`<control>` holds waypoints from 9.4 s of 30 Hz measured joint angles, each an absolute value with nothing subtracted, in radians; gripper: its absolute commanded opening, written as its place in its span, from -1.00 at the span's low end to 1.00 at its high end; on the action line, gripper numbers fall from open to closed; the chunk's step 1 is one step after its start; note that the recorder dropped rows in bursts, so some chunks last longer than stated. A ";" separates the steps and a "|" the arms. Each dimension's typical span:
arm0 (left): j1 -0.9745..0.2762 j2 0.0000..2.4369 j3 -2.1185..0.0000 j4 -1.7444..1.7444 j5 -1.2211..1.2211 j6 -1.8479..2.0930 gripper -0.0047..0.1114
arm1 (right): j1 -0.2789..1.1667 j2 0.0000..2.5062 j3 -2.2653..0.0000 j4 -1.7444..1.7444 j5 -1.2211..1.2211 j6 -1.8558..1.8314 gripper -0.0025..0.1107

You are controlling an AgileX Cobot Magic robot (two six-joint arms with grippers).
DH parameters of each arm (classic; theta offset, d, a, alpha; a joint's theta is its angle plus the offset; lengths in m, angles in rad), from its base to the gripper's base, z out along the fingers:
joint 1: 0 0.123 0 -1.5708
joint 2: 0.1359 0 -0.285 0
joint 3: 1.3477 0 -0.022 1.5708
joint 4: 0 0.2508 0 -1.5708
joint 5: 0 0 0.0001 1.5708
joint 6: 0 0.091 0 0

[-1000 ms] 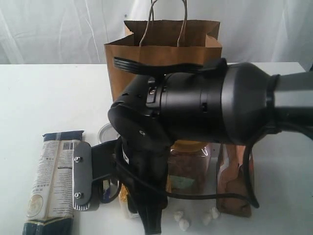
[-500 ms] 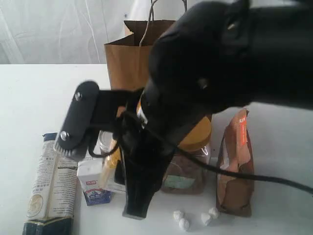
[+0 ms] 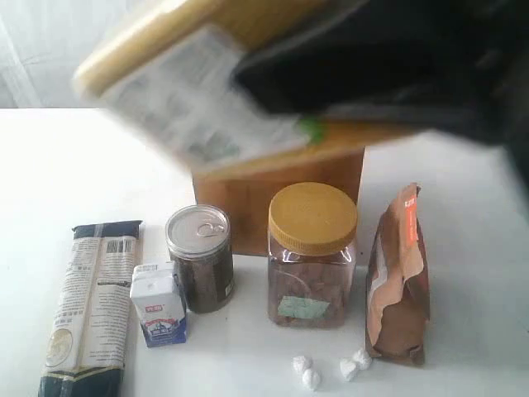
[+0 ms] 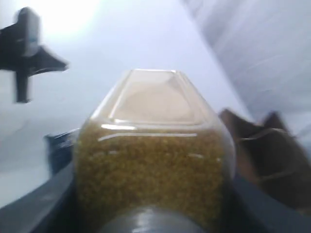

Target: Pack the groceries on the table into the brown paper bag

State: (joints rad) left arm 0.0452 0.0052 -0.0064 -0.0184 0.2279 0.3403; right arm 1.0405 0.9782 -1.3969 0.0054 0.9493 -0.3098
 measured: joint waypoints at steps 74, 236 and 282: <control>0.045 0.005 -0.006 -0.018 0.228 0.340 -0.92 | 0.469 1.626 -1.562 0.354 0.545 -0.487 -0.85; 0.045 0.005 -0.005 -0.018 0.228 0.342 -0.92 | 0.165 0.121 -0.225 -0.009 0.465 0.673 -0.96; 0.045 0.005 -0.005 -0.018 0.230 0.342 -0.92 | -0.036 0.001 0.001 -0.041 0.058 0.541 -0.96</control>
State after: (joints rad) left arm 0.0452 0.0052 -0.0049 -0.0175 0.2298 0.3421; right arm -0.0365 0.0009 0.0007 -0.0408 0.0579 0.5407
